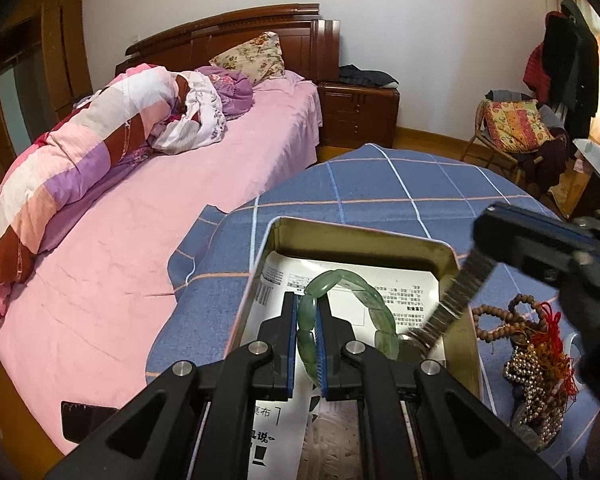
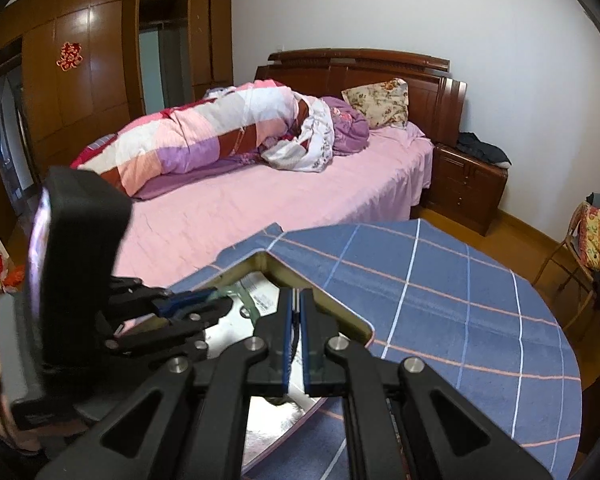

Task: Organize jewelry
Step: 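Carry the green bangle and watch into the pink tin and release both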

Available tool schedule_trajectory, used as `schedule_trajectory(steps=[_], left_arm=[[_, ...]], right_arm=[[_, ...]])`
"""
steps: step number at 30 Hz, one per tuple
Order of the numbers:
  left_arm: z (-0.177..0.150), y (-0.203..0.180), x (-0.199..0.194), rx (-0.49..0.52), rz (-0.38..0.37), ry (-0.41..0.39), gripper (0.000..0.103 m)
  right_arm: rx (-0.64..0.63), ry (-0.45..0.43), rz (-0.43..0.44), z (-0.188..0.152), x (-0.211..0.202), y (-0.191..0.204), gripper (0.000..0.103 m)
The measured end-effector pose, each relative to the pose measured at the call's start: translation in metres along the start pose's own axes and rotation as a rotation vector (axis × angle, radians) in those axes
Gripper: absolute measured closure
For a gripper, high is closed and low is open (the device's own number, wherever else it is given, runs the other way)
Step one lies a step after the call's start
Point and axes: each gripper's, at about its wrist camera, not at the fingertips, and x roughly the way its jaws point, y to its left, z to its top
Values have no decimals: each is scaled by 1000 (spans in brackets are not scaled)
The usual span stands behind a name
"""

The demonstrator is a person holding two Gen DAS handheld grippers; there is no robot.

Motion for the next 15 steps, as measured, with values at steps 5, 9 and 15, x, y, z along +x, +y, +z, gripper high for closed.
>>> schedule_trajectory(steps=[5,9,15], left_arm=[[0,0,4,2,8,10,95],[-1,1,5,3,12,16,95],[-3,1,2,7,33,18,74]], right_arm=[[-7,11,-28,-2,11,0,98],[-20,27,-42,-5,18,2,97],[-29,46,-50,-12,27,5,95]])
